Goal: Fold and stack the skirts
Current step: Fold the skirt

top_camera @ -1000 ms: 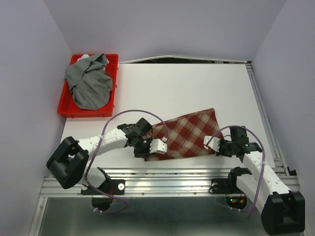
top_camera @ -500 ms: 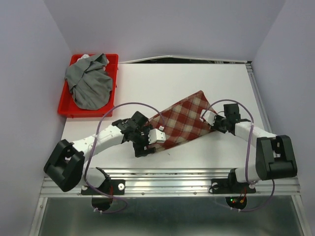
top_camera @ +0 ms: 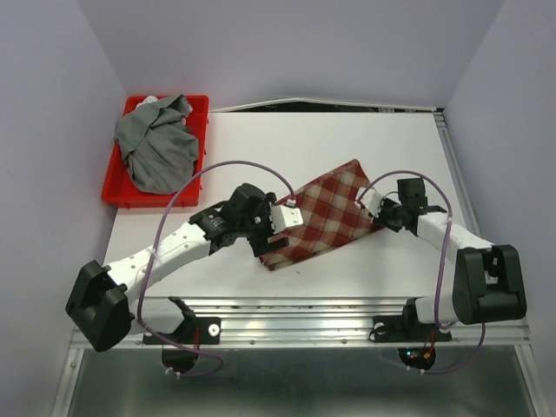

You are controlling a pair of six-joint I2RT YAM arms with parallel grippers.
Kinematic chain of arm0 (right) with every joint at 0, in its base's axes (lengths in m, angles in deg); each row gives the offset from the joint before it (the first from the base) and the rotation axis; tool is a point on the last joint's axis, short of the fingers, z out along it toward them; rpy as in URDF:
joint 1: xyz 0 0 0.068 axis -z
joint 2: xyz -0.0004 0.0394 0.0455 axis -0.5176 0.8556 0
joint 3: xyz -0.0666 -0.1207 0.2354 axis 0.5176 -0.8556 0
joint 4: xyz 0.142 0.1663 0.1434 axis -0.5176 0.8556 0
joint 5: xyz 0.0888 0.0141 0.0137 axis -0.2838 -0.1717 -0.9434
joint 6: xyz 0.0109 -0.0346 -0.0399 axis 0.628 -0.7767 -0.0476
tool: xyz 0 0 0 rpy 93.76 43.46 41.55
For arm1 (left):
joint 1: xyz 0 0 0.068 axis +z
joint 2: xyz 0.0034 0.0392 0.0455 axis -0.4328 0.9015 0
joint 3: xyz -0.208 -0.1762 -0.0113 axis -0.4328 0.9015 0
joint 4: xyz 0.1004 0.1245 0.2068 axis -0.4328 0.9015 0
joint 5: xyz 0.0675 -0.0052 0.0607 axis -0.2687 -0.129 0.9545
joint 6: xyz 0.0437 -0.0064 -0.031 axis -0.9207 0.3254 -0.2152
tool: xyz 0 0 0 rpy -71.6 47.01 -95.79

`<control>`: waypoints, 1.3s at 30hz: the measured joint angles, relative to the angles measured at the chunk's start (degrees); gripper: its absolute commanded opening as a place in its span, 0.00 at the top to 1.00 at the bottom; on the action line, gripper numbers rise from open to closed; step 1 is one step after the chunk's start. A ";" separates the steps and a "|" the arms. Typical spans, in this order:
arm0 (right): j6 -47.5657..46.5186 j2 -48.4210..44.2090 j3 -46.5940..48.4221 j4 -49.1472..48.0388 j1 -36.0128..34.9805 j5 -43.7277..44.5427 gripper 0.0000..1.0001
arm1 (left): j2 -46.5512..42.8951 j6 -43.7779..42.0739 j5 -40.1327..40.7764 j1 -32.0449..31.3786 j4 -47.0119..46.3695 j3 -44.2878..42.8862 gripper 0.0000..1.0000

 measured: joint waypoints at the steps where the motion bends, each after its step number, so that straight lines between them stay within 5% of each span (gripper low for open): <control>1: 0.04 0.22 0.00 0.04 0.00 0.00 0.99 | 1.29 0.04 0.55 -0.85 -0.35 0.11 0.02; 22: 0.11 1.42 0.00 0.17 0.00 0.70 0.99 | 13.49 -2.25 6.25 -7.76 -6.99 5.38 0.02; 39: 0.11 1.70 0.00 0.20 0.00 0.87 0.99 | 8.70 -2.64 5.31 -10.99 -4.37 5.42 0.02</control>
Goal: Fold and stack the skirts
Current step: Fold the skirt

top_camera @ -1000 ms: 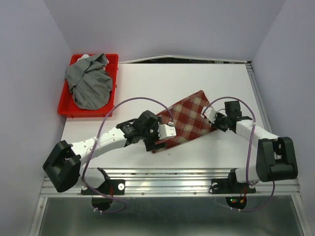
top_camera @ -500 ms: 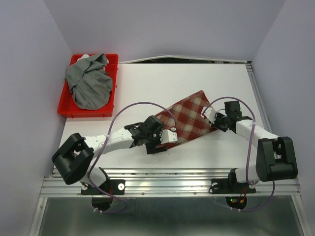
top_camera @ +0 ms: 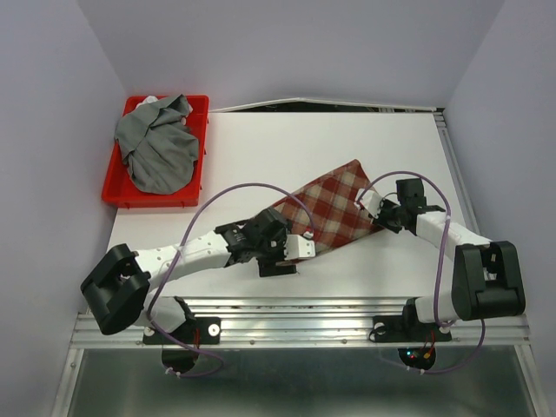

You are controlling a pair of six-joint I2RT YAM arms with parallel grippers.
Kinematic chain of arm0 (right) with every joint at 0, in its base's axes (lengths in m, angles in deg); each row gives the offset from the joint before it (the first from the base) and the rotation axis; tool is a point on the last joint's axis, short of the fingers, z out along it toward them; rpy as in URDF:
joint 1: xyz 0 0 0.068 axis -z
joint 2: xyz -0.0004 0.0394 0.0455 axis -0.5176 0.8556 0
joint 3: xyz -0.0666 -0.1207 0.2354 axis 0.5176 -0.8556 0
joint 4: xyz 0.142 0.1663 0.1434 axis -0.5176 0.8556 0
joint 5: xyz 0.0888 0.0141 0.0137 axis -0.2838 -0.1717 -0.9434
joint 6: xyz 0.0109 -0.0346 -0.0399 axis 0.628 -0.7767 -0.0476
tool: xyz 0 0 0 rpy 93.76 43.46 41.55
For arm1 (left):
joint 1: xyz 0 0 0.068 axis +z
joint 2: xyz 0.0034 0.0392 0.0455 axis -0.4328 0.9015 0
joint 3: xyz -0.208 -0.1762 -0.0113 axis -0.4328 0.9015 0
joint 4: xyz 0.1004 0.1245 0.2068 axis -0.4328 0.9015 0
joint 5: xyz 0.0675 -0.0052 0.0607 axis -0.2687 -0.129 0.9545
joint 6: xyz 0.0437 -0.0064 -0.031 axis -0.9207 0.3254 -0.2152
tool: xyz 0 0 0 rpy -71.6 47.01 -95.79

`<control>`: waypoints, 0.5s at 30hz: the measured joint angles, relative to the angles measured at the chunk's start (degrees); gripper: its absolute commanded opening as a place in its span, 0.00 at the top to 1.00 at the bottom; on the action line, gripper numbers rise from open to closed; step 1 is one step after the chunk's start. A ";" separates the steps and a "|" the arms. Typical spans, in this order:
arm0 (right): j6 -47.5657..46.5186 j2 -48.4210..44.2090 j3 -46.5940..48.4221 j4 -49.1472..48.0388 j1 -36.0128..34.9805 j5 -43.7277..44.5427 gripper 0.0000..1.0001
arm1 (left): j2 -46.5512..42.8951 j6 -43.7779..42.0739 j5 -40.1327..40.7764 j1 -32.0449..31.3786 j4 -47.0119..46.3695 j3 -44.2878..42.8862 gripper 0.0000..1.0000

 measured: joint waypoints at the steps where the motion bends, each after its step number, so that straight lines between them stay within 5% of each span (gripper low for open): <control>1: 0.00 0.00 0.00 0.00 0.00 0.00 0.99 | 0.04 -0.02 -0.02 -0.13 0.37 0.00 0.02; 15: -0.09 0.00 0.00 0.11 0.00 0.07 0.99 | 4.79 0.33 7.87 -0.50 -4.66 0.20 0.02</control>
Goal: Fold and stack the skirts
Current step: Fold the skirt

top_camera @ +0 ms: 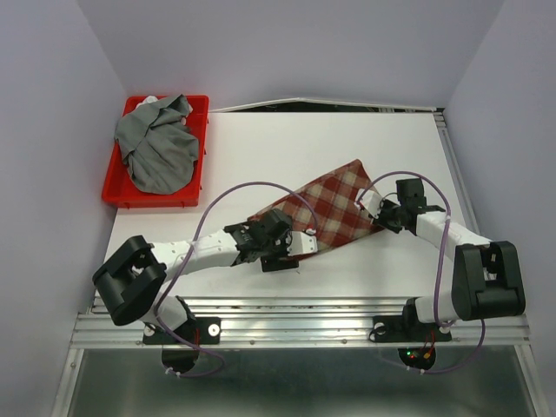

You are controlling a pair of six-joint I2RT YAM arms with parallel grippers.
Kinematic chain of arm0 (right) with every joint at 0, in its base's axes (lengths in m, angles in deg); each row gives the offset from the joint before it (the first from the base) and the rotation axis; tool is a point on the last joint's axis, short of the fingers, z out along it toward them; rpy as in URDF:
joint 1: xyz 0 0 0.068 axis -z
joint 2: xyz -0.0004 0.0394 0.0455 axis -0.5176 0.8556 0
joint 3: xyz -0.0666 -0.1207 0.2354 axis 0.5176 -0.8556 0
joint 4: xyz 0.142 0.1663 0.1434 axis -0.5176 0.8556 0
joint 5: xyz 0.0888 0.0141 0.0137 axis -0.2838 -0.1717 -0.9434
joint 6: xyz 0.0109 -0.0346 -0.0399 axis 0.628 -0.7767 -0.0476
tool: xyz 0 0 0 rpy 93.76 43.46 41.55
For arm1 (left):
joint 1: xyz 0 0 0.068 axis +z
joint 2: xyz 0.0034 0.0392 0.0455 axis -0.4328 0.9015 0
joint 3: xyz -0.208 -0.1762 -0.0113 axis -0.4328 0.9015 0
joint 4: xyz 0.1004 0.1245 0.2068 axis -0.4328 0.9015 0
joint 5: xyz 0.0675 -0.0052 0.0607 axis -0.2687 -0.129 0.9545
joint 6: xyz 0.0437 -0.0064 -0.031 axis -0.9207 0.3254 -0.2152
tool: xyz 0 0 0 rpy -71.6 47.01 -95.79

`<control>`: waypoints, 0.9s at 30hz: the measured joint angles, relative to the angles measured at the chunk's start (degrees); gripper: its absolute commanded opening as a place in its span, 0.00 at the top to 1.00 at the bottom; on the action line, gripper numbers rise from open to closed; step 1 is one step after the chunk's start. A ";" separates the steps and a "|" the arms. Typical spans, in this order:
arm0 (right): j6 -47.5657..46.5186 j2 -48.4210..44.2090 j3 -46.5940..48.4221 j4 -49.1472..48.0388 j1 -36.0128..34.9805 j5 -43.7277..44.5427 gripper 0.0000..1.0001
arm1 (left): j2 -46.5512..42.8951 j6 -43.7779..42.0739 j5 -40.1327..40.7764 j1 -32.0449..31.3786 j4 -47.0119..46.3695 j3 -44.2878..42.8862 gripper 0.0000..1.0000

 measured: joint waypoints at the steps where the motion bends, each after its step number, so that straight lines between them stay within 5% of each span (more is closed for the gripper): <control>1: 0.00 0.00 0.00 0.00 0.00 0.11 0.99 | 0.13 0.02 0.61 0.00 -0.44 0.11 0.02; 27: -2.19 0.00 0.07 0.96 1.11 2.16 0.99 | 1.70 -3.54 -1.33 0.00 -2.97 3.28 0.02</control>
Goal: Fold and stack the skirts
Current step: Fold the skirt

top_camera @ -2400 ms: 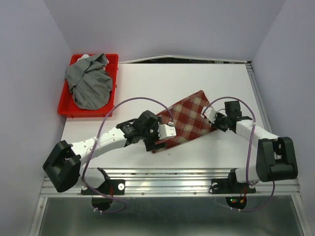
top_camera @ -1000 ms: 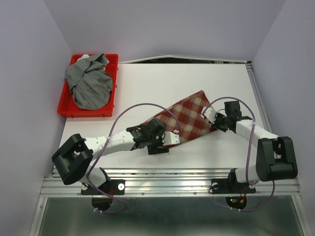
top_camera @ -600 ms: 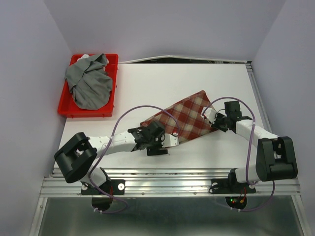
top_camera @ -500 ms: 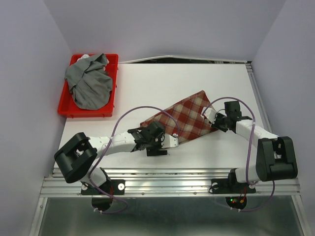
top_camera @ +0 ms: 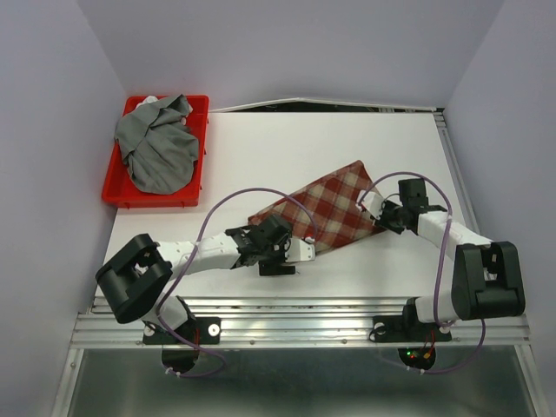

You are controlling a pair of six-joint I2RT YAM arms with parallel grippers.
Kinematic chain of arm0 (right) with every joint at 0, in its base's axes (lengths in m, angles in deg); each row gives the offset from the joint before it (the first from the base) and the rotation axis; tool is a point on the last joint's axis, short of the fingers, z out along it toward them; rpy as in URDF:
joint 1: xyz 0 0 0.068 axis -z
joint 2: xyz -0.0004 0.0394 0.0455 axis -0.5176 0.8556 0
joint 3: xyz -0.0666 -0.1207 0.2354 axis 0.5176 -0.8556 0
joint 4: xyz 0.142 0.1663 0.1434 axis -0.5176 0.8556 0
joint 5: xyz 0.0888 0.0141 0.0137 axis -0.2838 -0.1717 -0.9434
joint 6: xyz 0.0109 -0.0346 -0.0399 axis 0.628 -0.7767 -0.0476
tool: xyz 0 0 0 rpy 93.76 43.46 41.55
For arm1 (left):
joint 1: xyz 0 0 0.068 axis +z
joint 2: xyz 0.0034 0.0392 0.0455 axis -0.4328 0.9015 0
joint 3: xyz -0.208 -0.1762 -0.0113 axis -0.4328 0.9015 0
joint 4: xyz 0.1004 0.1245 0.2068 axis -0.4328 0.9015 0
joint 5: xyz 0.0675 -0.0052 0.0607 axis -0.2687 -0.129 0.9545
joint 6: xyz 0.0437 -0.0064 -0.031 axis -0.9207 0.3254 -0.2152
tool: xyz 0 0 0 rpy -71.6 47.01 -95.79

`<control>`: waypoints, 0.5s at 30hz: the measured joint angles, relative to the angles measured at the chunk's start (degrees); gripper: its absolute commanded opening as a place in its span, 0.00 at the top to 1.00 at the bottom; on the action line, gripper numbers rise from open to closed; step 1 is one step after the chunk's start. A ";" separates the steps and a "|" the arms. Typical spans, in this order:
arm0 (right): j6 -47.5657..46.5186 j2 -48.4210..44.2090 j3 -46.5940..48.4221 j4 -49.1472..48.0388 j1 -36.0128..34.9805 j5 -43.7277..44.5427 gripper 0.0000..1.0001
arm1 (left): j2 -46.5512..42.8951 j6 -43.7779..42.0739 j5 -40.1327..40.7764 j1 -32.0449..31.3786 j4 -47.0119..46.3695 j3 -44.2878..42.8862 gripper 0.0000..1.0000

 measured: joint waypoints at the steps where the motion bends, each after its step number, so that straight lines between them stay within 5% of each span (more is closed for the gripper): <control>1: -0.17 0.00 0.07 0.50 0.07 -0.04 0.99 | 0.04 0.00 -0.02 0.00 -0.09 0.00 0.02; 4: -0.85 -0.31 0.09 1.38 0.09 -0.33 0.97 | 0.11 0.00 -0.04 0.00 -0.22 0.00 0.02; 9: -2.05 -0.92 0.11 2.95 0.09 -0.79 0.49 | 0.02 0.07 -0.96 0.07 0.74 -0.52 0.02; 11: -2.12 -1.05 0.20 4.20 0.20 -1.05 0.39 | -0.55 0.48 -2.73 0.04 3.08 -1.22 0.02; 15: -0.48 -2.14 3.19 10.14 0.46 -3.30 0.34 | -4.81 1.42 -8.52 0.00 12.46 -4.96 0.02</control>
